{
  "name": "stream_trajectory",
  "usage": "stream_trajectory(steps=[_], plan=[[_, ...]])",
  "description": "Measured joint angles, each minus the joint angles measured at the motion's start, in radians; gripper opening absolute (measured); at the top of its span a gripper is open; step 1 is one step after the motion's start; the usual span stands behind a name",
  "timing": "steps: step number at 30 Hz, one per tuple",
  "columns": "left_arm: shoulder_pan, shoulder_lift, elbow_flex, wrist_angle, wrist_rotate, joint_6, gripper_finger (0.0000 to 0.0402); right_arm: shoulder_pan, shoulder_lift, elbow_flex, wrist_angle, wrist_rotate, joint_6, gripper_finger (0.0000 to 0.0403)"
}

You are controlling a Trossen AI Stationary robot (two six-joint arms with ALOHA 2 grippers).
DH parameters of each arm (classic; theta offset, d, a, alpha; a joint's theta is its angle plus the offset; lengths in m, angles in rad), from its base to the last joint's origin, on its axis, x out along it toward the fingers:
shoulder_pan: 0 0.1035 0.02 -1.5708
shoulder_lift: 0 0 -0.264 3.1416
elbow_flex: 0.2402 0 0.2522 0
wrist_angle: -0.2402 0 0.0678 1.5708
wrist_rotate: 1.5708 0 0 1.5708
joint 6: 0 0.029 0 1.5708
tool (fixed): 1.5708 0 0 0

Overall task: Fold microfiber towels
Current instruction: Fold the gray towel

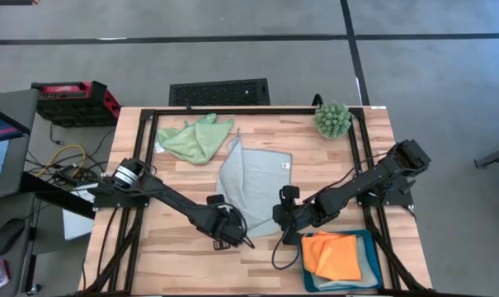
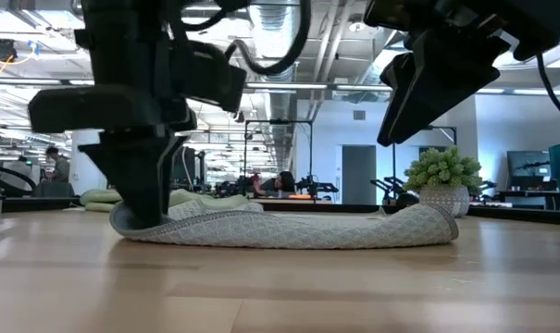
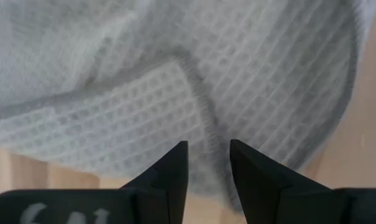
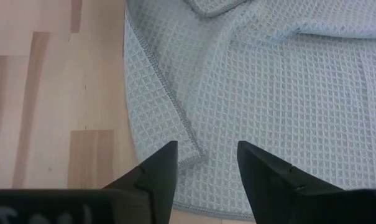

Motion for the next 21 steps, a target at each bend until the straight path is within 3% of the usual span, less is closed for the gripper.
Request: stream_trajectory(steps=[8, 14, 18, 21], plan=[[-0.003, -0.002, 0.001, -0.012, -0.007, -0.004, 0.0099, 0.0, 0.0, 0.0, 0.006, 0.0, 0.0, 0.0186], [-0.003, -0.002, 0.001, -0.031, -0.032, -0.02, 0.0018, 0.0, 0.0, 0.0, 0.006, 0.0, 0.0, 0.0186], [-0.007, -0.002, 0.001, -0.035, -0.036, -0.111, 0.0007, 0.0, 0.0, 0.0, 0.004, -0.001, 0.0, 0.0186], [-0.034, -0.006, 0.001, -0.071, -0.097, -0.25, 0.0002, 0.0, 0.0, 0.0, 0.003, -0.001, 0.0, 0.0186]])
